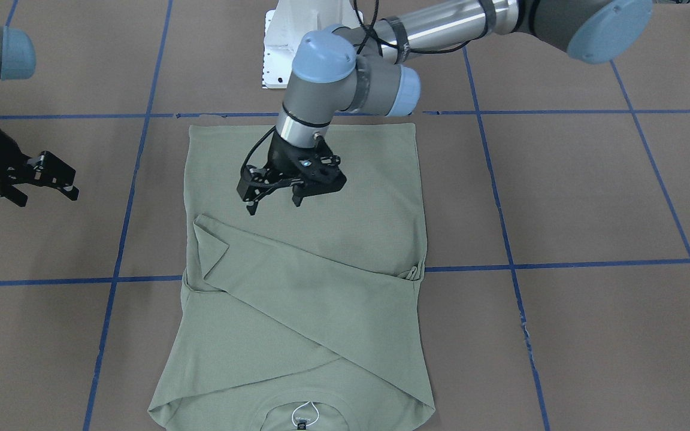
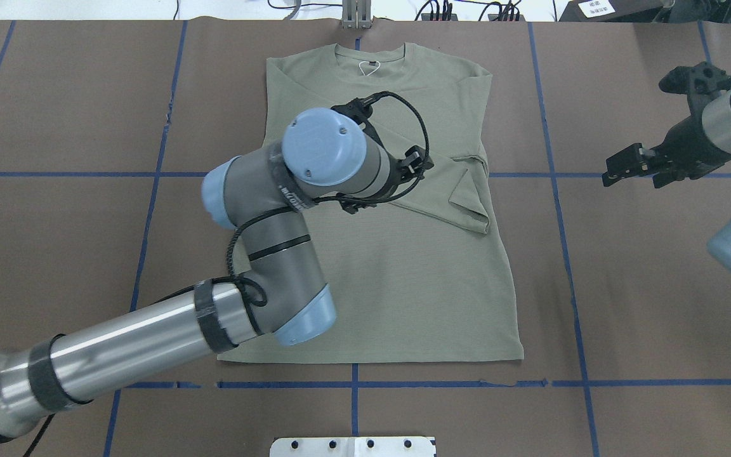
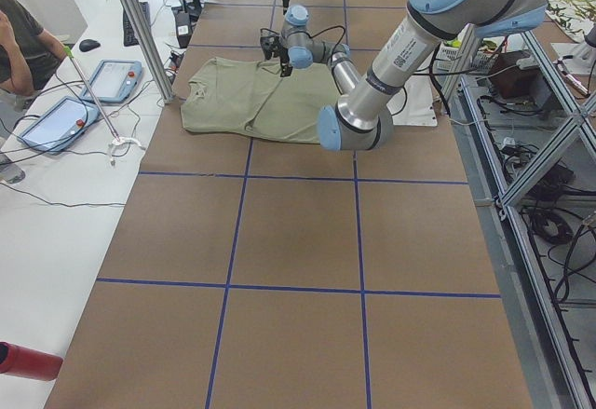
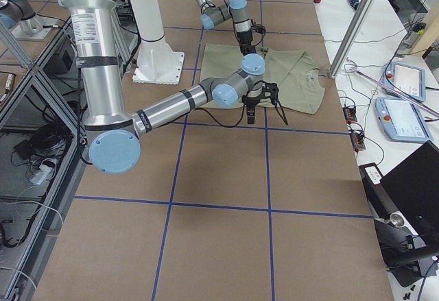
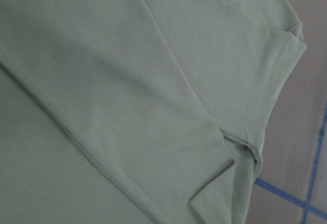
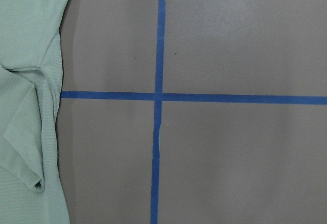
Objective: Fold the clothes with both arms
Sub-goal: 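Lay the sleeve across the body, release, and move both grippers to the hem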
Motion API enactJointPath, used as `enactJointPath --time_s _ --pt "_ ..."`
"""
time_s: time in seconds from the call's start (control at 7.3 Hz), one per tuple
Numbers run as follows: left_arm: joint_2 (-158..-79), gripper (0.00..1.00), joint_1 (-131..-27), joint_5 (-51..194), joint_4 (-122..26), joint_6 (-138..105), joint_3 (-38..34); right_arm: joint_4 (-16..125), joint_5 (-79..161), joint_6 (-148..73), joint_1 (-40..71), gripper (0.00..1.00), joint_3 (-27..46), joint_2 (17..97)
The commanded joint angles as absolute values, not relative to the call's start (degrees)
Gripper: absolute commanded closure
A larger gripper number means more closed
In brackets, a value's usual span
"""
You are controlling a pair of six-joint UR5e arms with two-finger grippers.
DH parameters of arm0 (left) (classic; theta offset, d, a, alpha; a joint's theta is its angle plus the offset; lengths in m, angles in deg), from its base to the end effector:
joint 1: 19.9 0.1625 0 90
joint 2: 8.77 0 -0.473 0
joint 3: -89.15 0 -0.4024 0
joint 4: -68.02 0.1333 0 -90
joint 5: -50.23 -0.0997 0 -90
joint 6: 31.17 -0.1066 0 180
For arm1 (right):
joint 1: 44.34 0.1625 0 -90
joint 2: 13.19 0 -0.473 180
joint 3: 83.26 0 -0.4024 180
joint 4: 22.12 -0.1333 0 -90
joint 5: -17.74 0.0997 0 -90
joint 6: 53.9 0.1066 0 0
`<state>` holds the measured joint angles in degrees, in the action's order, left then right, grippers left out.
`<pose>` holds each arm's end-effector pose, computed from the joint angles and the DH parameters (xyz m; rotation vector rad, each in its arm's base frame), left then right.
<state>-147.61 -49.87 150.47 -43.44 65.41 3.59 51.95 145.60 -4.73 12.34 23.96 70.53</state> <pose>0.6187 -0.4888 0.1442 0.0778 1.1660 -0.4620 -0.2461 -0.4979 0.4739 0.0799 -0.9115 0.0298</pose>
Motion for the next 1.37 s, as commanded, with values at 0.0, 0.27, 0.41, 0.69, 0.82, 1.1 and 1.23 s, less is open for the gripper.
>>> enactJointPath --time_s 0.0,0.27,0.41,0.69,0.82,1.1,1.23 --pt "-133.1 0.0 -51.4 151.1 -32.3 54.5 -18.6 43.0 140.1 9.3 3.0 0.0 25.5 73.6" --pt "-126.8 0.0 -52.3 151.1 -26.4 48.7 -28.8 41.5 131.3 22.7 -8.7 0.0 31.5 76.7" --pt "-125.9 0.0 -52.2 151.1 -25.8 47.9 -30.1 41.5 126.9 28.3 -14.9 0.0 32.2 76.5" --pt "-125.6 0.0 -52.2 151.1 -25.8 47.9 -30.3 42.3 118.4 30.8 -23.1 0.01 32.0 76.2" --pt "-125.5 0.0 -52.2 151.1 -25.8 47.9 -30.3 42.4 118.3 30.8 -24.0 0.02 31.1 76.4" --pt "-125.6 0.0 -52.2 151.1 -25.8 47.9 -30.3 42.4 118.9 30.8 -25.0 0.08 29.9 76.1" --pt "-125.5 0.0 -52.3 151.1 -25.8 47.9 -30.7 42.4 120.6 30.8 -25.0 0.16 30.3 75.8"
